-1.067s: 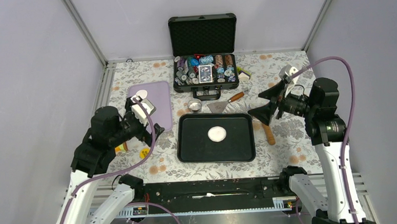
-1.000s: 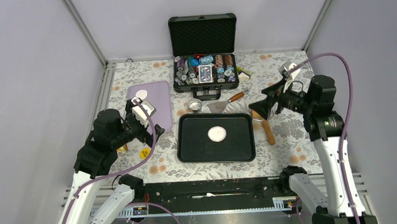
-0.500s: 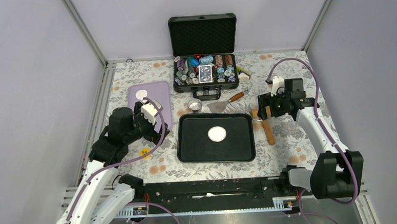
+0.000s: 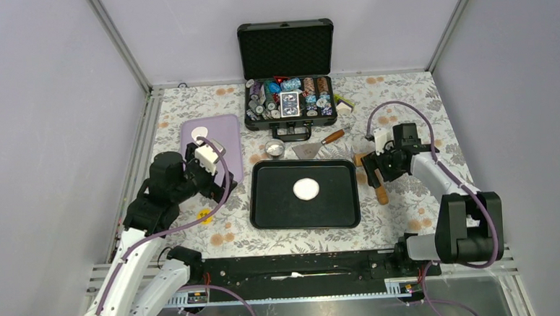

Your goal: Roll out the dumpling wrappers from the dough

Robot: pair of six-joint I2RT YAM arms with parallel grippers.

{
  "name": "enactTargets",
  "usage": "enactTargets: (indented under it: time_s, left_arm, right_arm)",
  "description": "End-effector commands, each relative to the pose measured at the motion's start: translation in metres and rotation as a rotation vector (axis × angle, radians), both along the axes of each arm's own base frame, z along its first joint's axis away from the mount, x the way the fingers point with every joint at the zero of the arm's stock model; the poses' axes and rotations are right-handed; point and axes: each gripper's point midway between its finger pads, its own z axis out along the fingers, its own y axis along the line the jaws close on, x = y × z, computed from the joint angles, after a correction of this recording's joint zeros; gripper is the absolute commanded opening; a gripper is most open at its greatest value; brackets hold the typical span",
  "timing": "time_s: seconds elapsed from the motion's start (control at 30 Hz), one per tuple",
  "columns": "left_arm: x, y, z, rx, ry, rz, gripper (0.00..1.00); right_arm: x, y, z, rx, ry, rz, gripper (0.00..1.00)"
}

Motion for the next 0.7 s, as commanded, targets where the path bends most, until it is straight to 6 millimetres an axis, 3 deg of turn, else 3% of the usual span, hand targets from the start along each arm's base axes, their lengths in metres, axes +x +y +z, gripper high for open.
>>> enactTargets:
  time_s: [0.0, 0.2, 0.37, 0.5, 0.6, 0.67]
  left_arm:
    - [0.006, -0.006, 0.014, -0.042, -0.05, -0.022, 0.99]
    - [0.008, -0.01, 0.012, -0.045, -0.035, -0.04, 0.99]
    - [0.017, -0.012, 0.026, -0.046, -0.047, -0.037, 0.99]
    - [0.026, -0.02, 0.057, -0.046, -0.084, -0.07, 0.99]
    - [0.046, -0.025, 0.091, -0.042, -0.119, -0.068, 0.99]
    - [0.062, -0.03, 0.125, -0.066, -0.146, -0.042, 0.99]
  right_arm:
    - [-0.01, -0.002, -0.023, -0.026, 0.074, 0.067, 0.84]
    - [-0.016, -0.009, -0.051, -0.063, 0.167, 0.07, 0.69]
    - [-0.001, -0.029, -0.045, -0.166, 0.088, 0.008, 0.32]
    - [0.017, -0.055, -0.017, -0.304, -0.011, -0.039, 0.0]
    - [0.036, -0.071, 0.024, -0.403, -0.14, -0.047, 0.0]
    - [0.05, -0.079, 0.063, -0.459, -0.252, -0.04, 0.0]
